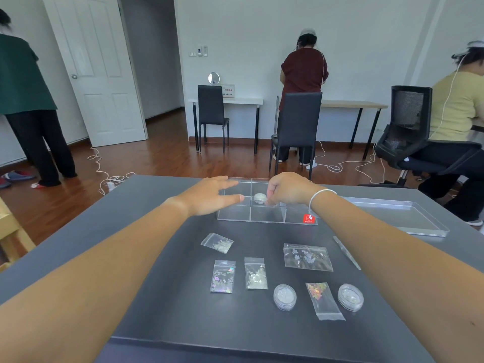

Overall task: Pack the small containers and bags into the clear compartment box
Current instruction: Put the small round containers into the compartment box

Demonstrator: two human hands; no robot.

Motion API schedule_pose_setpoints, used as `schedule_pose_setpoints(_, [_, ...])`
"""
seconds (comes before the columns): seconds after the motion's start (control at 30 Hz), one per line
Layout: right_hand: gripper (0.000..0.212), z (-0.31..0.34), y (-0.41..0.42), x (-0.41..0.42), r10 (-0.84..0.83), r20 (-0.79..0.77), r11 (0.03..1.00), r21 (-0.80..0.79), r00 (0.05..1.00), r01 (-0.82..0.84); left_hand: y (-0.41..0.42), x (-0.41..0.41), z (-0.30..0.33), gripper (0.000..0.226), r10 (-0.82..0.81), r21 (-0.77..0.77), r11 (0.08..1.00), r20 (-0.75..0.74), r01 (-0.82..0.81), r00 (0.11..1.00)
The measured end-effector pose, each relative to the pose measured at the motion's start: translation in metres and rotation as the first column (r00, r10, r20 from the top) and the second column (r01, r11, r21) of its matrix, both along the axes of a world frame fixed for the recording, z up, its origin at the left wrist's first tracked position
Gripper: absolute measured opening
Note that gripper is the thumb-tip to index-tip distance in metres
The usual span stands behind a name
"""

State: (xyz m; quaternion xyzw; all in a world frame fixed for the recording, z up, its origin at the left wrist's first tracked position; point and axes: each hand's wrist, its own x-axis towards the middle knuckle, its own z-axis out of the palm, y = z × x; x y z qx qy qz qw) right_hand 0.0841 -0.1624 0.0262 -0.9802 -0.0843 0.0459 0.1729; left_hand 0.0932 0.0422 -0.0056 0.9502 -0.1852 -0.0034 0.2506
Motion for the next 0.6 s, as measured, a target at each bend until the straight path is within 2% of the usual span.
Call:
schedule_pose_setpoints(0.17, [0.007, 0.001, 0.000, 0.002, 0.003, -0.024, 0.999, -0.051, 1.000, -0.004, 0.001, 0.000, -0.003, 0.065, 0.004, 0.002, 1.000, -0.009, -0.004, 1.000])
schedule_pose_setpoints(0.43, [0.023, 0.001, 0.002, 0.010, 0.018, -0.055, 0.989, -0.146, 0.998, -0.026, 0.002, -0.003, -0.008, 0.075, 0.000, -0.022, 1.000, -0.042, -0.001, 0.999])
schedule_pose_setpoints(0.6, [0.021, 0.000, 0.003, 0.013, 0.047, 0.015, 0.967, -0.251, 0.999, -0.041, 0.002, -0.006, -0.009, 0.080, 0.018, -0.004, 1.000, -0.051, -0.019, 0.999])
